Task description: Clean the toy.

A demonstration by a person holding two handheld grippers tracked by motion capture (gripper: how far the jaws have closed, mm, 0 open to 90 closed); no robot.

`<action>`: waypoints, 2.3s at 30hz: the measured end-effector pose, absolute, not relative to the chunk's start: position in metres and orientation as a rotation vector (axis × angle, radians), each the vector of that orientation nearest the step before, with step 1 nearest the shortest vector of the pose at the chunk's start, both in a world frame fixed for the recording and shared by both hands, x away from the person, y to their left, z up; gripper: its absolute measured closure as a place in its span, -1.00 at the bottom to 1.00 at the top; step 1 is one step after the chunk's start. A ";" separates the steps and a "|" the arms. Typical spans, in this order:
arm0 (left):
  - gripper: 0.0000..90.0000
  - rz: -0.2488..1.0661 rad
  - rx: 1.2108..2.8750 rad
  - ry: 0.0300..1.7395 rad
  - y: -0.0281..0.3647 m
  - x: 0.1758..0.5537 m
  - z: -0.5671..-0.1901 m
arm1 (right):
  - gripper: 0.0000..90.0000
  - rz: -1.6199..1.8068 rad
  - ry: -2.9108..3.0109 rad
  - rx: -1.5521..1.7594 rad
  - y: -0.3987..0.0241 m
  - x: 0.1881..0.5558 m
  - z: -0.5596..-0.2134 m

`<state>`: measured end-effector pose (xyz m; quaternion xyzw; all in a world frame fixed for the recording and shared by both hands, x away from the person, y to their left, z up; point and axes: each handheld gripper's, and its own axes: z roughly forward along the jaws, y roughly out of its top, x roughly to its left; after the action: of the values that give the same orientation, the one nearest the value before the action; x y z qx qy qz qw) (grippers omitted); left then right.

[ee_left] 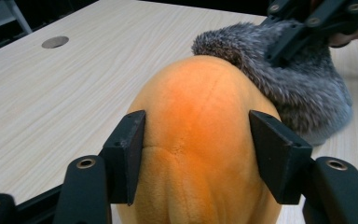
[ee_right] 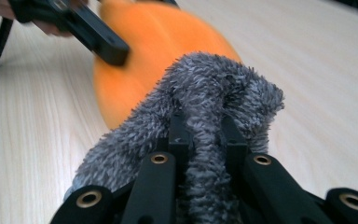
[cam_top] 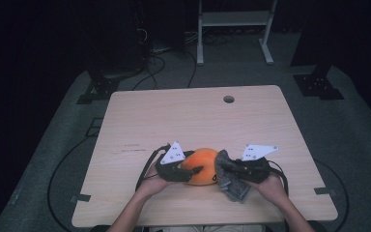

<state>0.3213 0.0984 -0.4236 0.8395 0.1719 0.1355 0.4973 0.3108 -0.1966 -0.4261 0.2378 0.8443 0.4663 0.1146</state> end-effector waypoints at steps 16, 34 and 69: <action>-0.08 0.305 2.085 0.271 0.099 0.314 -0.423 | 0.76 1.435 2.490 0.683 -0.200 0.309 -0.422; -0.09 0.555 2.024 0.231 0.084 0.312 -0.423 | 0.76 1.484 2.390 0.687 -0.211 0.305 -0.409; -0.25 0.191 2.071 0.390 0.104 0.326 -0.432 | 0.75 1.402 2.486 0.738 -0.206 0.308 -0.430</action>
<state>0.3262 0.1044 -0.4321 0.8528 0.1607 0.0787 0.4906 0.3084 -0.2063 -0.4295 0.2491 0.8393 0.4734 0.0968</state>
